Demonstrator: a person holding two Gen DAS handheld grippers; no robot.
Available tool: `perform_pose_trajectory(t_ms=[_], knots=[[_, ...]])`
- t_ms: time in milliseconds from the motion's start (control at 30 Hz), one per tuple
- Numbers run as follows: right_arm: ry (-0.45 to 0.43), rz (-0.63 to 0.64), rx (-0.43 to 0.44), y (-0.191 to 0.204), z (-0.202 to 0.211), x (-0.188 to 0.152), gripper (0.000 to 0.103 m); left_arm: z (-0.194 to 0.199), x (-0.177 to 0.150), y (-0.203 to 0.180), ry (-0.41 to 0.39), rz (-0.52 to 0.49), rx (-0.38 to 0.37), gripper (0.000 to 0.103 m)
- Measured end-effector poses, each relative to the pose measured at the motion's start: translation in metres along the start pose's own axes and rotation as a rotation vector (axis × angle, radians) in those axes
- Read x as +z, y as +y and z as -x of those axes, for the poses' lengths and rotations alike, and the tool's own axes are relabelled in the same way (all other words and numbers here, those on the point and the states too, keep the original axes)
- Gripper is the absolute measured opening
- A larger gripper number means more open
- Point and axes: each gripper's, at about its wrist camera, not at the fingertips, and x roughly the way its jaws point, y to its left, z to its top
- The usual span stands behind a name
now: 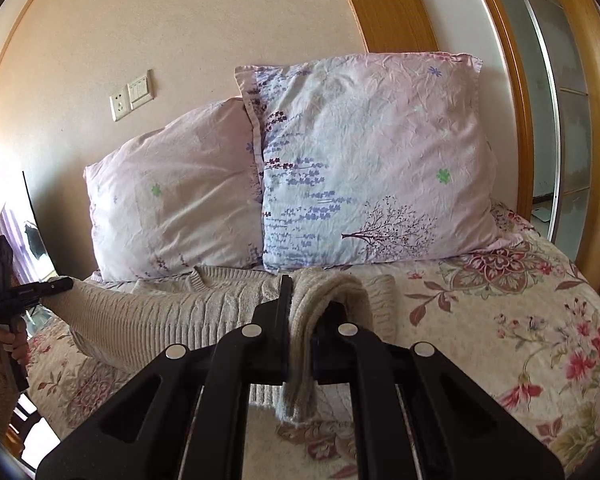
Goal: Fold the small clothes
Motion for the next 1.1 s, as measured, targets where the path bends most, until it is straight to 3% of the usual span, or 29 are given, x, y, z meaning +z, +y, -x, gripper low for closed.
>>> perform_pose_trajectory(t_ms=[200,467,733,933,1033,1100], knots=[[0.049,-0.044,-0.056,-0.017,-0.056,0.013,0.007,-0.057,0.026,0.002,0.019,-0.009,0.062,0.006],[0.225,-0.217,-0.086,-0.056,-0.128,-0.009,0.007,-0.125,0.014,0.024,0.134,0.084,0.099,0.006],[0.253,-0.306,-0.061,-0.071,-0.15,-0.009,0.007,-0.144,0.019,0.043,0.151,0.217,0.028,0.006],[0.318,-0.428,-0.037,-0.088,-0.173,-0.013,0.008,-0.168,0.01,0.061,0.212,0.337,0.0,0.008],[0.328,-0.507,0.005,-0.097,-0.18,-0.012,0.015,-0.172,0.009,0.064,0.211,0.374,-0.019,0.012],[0.326,-0.548,0.035,-0.101,-0.184,-0.01,0.032,-0.174,0.012,0.065,0.206,0.397,-0.043,0.022]])
